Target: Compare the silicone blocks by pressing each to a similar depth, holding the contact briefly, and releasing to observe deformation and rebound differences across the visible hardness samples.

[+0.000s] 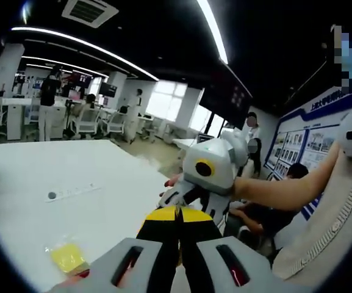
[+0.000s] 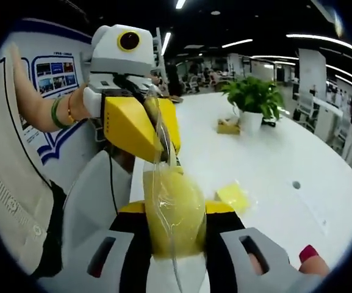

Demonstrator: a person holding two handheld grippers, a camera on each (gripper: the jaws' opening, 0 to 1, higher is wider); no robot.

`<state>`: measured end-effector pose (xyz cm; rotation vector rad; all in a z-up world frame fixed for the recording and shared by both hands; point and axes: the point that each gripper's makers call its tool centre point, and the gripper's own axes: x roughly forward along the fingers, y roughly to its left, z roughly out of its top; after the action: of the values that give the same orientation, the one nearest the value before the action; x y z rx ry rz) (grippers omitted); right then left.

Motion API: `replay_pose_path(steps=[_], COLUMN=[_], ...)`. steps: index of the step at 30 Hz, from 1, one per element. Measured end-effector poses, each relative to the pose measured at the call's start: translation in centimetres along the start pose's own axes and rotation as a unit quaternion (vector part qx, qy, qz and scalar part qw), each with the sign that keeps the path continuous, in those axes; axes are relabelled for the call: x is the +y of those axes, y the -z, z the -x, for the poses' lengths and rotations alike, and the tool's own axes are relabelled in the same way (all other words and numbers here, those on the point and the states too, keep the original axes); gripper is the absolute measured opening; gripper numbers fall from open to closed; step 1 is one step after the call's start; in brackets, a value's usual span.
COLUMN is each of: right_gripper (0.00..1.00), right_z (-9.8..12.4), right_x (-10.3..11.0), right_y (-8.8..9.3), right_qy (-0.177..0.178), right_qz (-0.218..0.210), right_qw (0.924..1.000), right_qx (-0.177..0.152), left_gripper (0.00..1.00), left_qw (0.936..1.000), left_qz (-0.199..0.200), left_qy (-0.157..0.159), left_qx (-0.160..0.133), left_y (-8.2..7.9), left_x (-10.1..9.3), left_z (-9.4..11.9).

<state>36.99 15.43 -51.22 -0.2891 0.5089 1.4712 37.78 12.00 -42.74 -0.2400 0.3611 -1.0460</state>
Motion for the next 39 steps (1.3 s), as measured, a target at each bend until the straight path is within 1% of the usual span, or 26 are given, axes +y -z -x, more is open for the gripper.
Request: replay_pose_path(steps=[3,6,8,10,12,16,19,22,23,24,25,29,31,39], right_gripper=[0.22,0.18,0.16,0.15,0.14,0.13,0.13,0.13,0.13,0.13,0.13,0.13,0.12,0.12], right_z=[-0.1,-0.2,-0.2,-0.2,-0.2,0.0,0.1,0.2,0.2,0.3,0.3,0.4,0.5,0.6], right_x=[0.3,0.7,0.9,1.1,1.4,2.0,2.5,3.0,3.0,3.4,3.4,4.0,4.0,4.0], right_y=[-0.1,-0.1,-0.2,-0.2,-0.1,0.1,-0.2,-0.3,-0.3,-0.4,-0.5,-0.5,-0.5,-0.5], right_qy=[0.005,0.009,0.017,0.016,0.013,0.008,0.004,-0.009,-0.010,-0.020,-0.019,-0.027,-0.024,-0.016], right_qz=[0.005,-0.002,0.006,0.005,0.005,-0.001,-0.006,-0.028,-0.025,-0.035,-0.037,-0.046,-0.043,-0.038], right_qw=[1.0000,0.9999,0.9998,0.9998,0.9999,1.0000,0.9998,0.9994,0.9994,0.9989,0.9988,0.9983,0.9984,0.9988], right_qx=[-0.002,-0.006,-0.009,-0.009,-0.006,-0.006,-0.016,-0.020,-0.020,-0.023,-0.026,-0.023,-0.025,-0.025], left_gripper=[0.00,0.00,0.00,0.00,0.00,0.00,0.00,0.00,0.00,0.00,0.00,0.00,0.00,0.00], left_qw=[1.0000,1.0000,0.9999,0.9994,0.9993,0.9989,0.9985,0.9979,0.9978,0.9977,0.9976,0.9974,0.9973,0.9972], left_qz=[-0.002,-0.006,-0.012,-0.029,-0.032,-0.036,-0.041,-0.050,-0.052,-0.051,-0.052,-0.055,-0.054,-0.055], left_qy=[0.003,0.008,0.009,0.016,0.019,0.029,0.035,0.040,0.041,0.043,0.045,0.046,0.047,0.049], left_qx=[-0.001,0.000,0.001,0.002,0.005,0.004,-0.002,-0.004,-0.004,-0.005,-0.007,-0.011,-0.014,-0.010], left_y=[0.1,0.2,0.3,0.4,0.5,0.7,0.6,0.4,0.4,0.4,0.3,0.3,0.2,0.3], left_x=[-0.3,-0.5,-0.7,-1.1,-1.3,-1.8,-2.2,-2.5,-2.5,-2.6,-2.7,-3.0,-3.1,-3.2], left_z=[0.2,0.4,0.5,0.6,0.6,0.7,0.8,0.9,0.9,0.9,0.9,1.0,1.0,1.0])
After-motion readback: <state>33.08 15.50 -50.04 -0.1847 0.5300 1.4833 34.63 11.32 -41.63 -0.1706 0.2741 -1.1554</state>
